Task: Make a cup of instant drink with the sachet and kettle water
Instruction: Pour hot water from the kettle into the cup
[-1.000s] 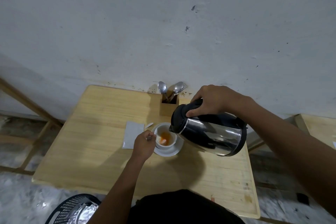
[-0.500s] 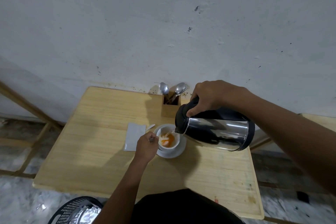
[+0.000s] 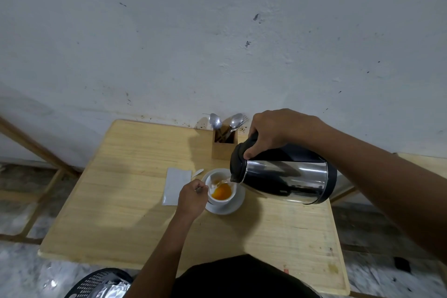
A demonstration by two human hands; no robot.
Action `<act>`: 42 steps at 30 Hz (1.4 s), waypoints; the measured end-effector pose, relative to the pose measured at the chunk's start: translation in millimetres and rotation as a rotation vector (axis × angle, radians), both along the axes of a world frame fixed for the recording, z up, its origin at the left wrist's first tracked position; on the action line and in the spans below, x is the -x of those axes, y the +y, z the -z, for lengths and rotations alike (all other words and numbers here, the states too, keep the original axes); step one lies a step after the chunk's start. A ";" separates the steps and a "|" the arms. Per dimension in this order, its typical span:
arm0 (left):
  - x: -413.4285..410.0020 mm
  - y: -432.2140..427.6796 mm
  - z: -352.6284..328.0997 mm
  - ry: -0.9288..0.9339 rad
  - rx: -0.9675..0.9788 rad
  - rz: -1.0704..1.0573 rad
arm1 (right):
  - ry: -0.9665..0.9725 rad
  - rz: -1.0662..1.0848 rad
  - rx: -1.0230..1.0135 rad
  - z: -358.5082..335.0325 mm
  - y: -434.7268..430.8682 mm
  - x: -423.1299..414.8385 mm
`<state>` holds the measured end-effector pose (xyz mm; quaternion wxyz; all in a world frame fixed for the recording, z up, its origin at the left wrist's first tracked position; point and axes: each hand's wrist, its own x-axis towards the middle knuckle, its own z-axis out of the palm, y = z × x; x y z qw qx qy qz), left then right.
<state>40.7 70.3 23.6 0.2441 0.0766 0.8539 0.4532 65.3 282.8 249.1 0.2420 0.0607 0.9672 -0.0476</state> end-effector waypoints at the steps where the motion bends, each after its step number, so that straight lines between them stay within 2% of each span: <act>1: -0.3 0.0 -0.3 0.002 0.002 -0.001 | -0.002 0.002 -0.002 -1.4 -0.2 -0.6; 21: -0.2 -0.1 0.5 -0.008 0.004 0.012 | -0.015 0.022 -0.031 -23.0 8.5 -1.0; 42: 1.2 -0.8 3.3 -0.003 -0.017 0.014 | -0.009 0.069 0.024 -20.2 12.6 -5.9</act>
